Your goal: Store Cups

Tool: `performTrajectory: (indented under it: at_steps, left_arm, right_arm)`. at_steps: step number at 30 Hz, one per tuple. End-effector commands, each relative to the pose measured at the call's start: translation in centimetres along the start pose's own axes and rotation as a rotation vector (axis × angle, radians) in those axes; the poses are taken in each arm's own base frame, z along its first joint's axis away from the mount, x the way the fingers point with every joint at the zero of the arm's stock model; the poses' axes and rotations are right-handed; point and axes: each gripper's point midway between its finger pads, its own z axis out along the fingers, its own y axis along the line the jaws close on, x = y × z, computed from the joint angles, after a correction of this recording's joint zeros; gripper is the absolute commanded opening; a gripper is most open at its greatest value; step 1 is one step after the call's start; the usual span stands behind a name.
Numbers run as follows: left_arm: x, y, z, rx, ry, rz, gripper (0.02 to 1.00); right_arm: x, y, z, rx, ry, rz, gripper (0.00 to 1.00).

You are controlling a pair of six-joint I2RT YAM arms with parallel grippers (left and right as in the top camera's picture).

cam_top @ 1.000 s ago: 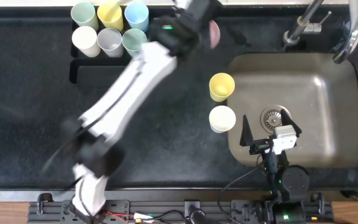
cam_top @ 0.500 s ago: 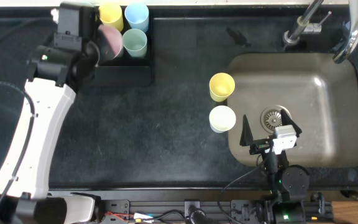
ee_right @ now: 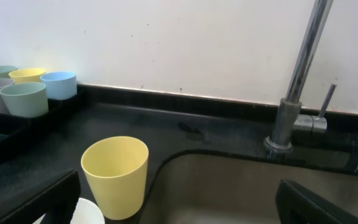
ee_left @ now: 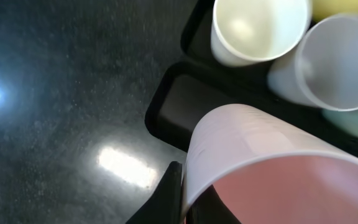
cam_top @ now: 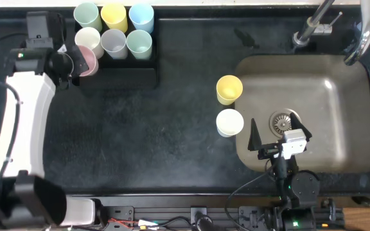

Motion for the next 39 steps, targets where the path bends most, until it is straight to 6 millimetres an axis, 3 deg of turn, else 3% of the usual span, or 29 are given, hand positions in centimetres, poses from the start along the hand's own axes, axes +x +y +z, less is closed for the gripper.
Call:
performTrajectory:
  at_steps: [1,5,15,23,33,36,39]
  left_arm:
    - [0.7,0.1,3.1,-0.013,0.066,0.079,0.036]
    - [0.3,0.4,4.9,-0.021,0.070,0.079,0.036]
    - [0.2,1.0,6.4,-0.032,0.085,0.068,0.036]
    - [1.1,1.6,9.2,-0.054,0.143,0.087,0.036]
    - [2.0,1.5,10.9,-0.037,0.186,0.080,0.040]
    - [2.0,1.5,11.0,-0.038,0.188,0.081,0.084]
    - [2.1,1.5,11.0,-0.038,0.189,0.080,0.297]
  right_arm:
    - [0.3,0.0,0.0,0.000,-0.001,-0.006,0.996]
    - [0.3,0.0,0.0,0.000,-0.001,-0.006,0.996]
    - [0.3,0.0,0.0,0.000,-0.001,-0.006,0.993]
    - [0.3,0.0,0.0,0.000,-0.001,-0.006,0.996]
    - [0.3,0.0,0.0,0.000,-0.001,-0.006,0.996]
    - [0.3,0.0,0.0,0.000,-0.001,-0.006,0.996]
    - [0.3,0.0,0.0,0.000,-0.001,-0.006,0.996]
